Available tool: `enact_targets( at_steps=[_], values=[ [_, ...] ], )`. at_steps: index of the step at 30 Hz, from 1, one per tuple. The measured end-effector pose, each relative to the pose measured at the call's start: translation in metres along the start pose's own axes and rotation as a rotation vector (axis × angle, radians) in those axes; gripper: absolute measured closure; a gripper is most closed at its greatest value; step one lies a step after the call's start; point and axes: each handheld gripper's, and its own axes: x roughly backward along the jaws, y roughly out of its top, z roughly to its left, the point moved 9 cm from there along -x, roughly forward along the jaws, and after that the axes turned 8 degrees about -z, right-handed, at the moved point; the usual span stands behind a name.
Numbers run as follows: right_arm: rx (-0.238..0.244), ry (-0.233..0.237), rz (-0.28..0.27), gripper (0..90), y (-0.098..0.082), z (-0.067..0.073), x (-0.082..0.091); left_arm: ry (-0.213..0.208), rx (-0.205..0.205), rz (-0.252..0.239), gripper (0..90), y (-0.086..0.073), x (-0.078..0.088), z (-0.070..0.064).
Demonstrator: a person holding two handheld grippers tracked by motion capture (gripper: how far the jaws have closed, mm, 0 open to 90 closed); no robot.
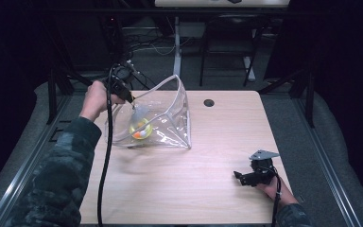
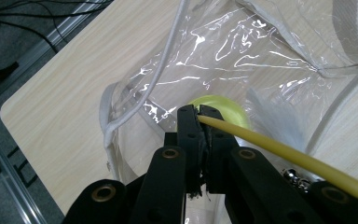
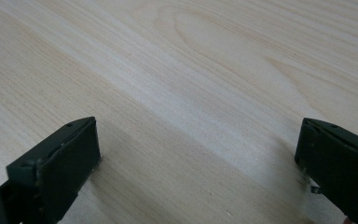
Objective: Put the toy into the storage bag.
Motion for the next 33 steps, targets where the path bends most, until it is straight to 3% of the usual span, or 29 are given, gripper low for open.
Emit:
enact_targets(
  at_steps=[19,27,33],
  values=[
    [-0.002,0.0,-0.001,0.0,0.0,0.0,0.0,-0.004,0.002,0.052,87.9,-0.002,-0.022,-0.005],
    [0.001,0.001,-0.001,0.0,0.0,0.0,0.0,-0.009,0.034,0.082,87.4,-0.012,-0.029,-0.001],
    [-0.001,0.0,-0.001,0.0,0.0,0.0,0.0,-0.013,0.045,0.069,87.6,-0.012,-0.026,0.001]
  ],
)
